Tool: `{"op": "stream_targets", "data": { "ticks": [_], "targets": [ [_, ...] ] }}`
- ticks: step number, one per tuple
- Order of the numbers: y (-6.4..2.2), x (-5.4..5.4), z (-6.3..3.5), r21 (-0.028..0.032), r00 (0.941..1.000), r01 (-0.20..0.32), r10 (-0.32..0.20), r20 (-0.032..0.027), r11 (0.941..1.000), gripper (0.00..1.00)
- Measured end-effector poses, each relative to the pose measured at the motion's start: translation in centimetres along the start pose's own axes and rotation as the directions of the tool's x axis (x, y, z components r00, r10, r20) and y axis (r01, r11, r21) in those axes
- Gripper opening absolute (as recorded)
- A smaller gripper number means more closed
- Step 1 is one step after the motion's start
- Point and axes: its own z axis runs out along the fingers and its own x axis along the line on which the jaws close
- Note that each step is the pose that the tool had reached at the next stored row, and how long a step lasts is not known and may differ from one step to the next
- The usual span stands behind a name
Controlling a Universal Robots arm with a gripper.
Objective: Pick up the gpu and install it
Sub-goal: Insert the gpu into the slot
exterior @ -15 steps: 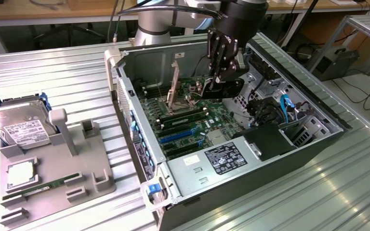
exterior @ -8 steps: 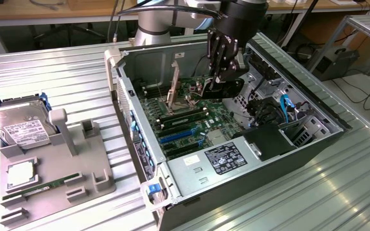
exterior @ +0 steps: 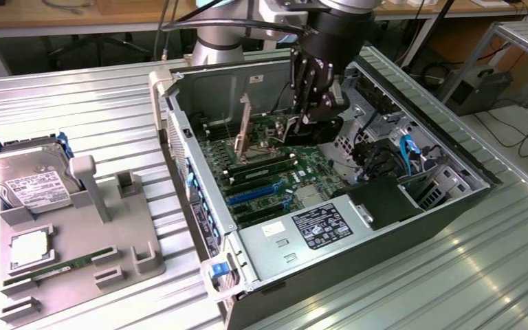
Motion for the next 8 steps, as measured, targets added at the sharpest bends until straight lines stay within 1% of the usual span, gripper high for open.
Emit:
{"op": "stream_targets", "data": {
  "ticks": [3, 6, 8],
  "targets": [
    [0.44, 0.1, 0.61, 0.0001, 1.0, 0.01, -0.01, -0.0003, 1.0, 0.26],
    [1.17, 0.2, 1.42, 0.0002, 0.9998, 0.021, -0.021, -0.0004, 0.9998, 0.26],
    [1.51, 0.2, 1.79, 0.0002, 0.9997, 0.025, -0.025, -0.0006, 0.9997, 0.26]
  ]
}}
